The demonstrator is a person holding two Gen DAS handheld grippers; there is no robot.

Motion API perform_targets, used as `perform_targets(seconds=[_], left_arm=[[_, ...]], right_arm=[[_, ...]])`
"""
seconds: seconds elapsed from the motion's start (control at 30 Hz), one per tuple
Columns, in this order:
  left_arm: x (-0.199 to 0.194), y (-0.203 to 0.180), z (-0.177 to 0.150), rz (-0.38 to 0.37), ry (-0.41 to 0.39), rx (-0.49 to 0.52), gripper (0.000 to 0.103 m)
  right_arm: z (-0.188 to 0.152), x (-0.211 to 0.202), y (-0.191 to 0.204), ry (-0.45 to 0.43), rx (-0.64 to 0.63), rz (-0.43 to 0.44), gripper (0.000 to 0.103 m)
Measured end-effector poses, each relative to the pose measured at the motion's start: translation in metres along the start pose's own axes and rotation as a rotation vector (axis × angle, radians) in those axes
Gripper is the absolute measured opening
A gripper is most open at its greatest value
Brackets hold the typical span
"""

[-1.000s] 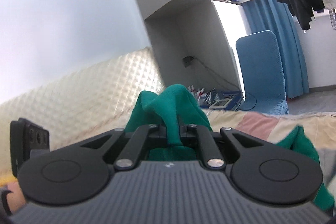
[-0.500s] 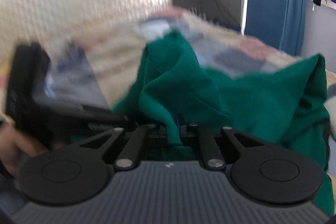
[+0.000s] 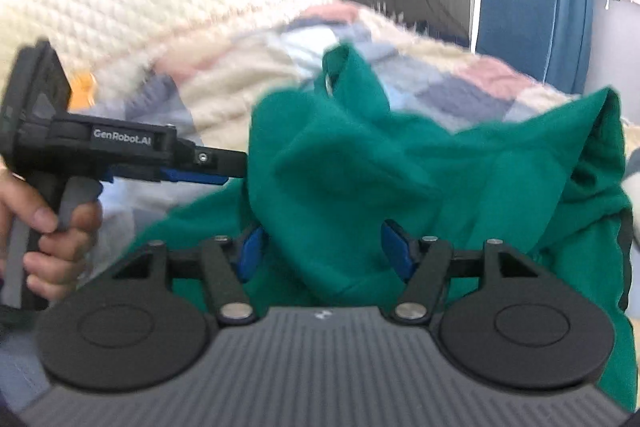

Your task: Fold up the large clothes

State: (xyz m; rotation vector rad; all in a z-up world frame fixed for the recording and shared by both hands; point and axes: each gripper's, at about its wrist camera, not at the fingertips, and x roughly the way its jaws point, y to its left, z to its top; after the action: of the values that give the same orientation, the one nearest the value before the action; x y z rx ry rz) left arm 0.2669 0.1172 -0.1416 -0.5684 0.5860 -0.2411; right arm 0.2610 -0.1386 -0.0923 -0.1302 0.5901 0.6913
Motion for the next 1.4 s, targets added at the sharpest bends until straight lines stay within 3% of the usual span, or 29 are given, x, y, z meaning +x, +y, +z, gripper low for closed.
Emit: perform_targets(seconds=[0.2,0.37,0.5,0.63,0.8,0.87,1.0,1.17,1.4], left_arm=[[-0.001,0.0,0.019,-0.051,-0.053,-0.016,0.057],[0.024,0.0,0.024,-0.061,-0.049,0.024,0.057],[0.042,0.001,0.029,-0.175,-0.062,0.025,0.057],[0.058,-0.004,0.027,-0.323,-0.01,0.041,0.056],[0.083,-0.015,0.012,-0.374,0.108,0.125,0.055],[0.091,-0.017,0.004,-0.395,0.154,0.138,0.05],[0.101,-0.024,-0.015,-0.382,0.255,0.18,0.046],[0.123,-0.036,-0.048,-0.294,0.413,0.232,0.046],[0.143,-0.048,-0.069,-0.216,0.453,0.254,0.046]], right_arm=[[0.014,-0.025,-0.034,-0.135,0.14,0.023,0.065],[0.01,-0.024,-0.065,-0.184,0.27,-0.069,0.066],[0.007,-0.003,-0.081,-0.171,0.343,-0.066,0.067],[0.003,0.023,-0.088,-0.146,0.36,-0.035,0.062],[0.002,0.044,-0.094,-0.111,0.368,-0.02,0.052],[0.002,0.049,-0.095,-0.091,0.364,-0.017,0.047],[-0.003,0.059,-0.091,-0.013,0.329,-0.078,0.046],[-0.019,0.071,-0.093,0.128,0.352,-0.119,0.043],[-0.027,0.081,-0.082,0.206,0.311,-0.165,0.043]])
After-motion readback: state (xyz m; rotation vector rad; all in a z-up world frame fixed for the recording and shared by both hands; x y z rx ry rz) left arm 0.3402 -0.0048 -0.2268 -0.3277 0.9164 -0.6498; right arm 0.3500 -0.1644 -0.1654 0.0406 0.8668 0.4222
